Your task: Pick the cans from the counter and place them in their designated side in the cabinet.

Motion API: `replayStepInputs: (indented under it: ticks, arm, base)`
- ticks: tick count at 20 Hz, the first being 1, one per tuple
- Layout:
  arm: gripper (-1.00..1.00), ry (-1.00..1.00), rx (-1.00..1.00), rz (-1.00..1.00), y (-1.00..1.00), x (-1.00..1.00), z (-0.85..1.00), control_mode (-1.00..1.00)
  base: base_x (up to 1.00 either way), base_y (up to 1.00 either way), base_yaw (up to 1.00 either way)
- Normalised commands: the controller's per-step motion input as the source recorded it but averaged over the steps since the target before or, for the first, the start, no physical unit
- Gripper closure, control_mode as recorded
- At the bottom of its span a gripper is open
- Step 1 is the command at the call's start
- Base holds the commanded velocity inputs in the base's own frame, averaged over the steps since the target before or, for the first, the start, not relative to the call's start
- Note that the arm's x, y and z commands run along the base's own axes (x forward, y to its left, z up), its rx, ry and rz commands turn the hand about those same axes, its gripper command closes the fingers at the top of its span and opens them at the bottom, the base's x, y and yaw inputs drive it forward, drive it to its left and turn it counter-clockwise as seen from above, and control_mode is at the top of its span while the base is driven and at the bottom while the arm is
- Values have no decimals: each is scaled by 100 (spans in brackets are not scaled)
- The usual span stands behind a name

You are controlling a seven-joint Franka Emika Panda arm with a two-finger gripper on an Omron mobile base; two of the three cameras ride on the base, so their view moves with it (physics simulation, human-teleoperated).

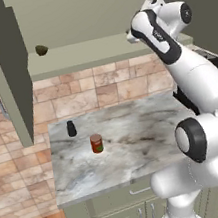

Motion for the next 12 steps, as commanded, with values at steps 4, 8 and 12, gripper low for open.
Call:
replayStepInputs:
  ticks: [4, 8, 12]
  arm:
    - [-100, 18, -4, 0, 26, -78, -6, -100]
    - [-100, 2, 0, 0, 32, -100, -52, -100]
    - [-100, -3, 6, 0, 37, -85, -62, -100]
  base:
    - [0, 0, 0]
    - [0, 0, 0]
    - [0, 0, 0]
